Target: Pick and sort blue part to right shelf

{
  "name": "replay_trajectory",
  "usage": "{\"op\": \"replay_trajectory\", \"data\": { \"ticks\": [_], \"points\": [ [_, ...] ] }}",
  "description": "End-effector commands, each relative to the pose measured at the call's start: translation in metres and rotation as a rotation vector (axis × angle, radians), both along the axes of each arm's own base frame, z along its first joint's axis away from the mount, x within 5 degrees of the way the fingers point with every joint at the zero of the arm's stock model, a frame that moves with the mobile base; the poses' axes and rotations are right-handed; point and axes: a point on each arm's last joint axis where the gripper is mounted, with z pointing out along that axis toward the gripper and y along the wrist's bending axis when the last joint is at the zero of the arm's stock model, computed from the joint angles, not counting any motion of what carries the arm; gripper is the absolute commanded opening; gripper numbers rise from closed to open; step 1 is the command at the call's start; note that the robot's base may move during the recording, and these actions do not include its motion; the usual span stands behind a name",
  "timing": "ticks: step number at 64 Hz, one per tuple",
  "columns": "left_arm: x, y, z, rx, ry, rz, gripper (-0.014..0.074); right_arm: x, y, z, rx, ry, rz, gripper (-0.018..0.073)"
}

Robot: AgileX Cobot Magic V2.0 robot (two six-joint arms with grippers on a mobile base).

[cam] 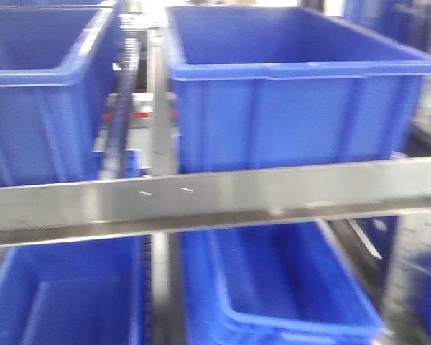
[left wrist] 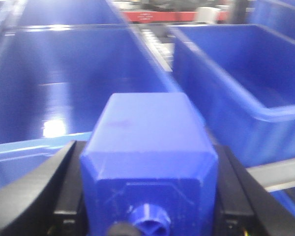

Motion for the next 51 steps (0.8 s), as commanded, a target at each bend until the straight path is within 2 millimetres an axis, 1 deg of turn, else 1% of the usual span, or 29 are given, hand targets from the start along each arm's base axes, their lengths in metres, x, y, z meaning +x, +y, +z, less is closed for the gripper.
{"op": "replay_trajectory", "data": {
  "ticks": [1,51],
  "points": [
    [0.0007,-0.0003,0.0162,-0.019,-0.101,-0.001,0.0333,-0.0008,-0.0002,0.0186,-0.011,-0.119,-0.003,0.0421],
    [0.0007,-0.0003,0.0162,-0.019,-0.101,-0.001,0.0333,-0.0008,-0.0002,0.0186,-0.011,-0.119,-0.003,0.0421]
  ]
}}
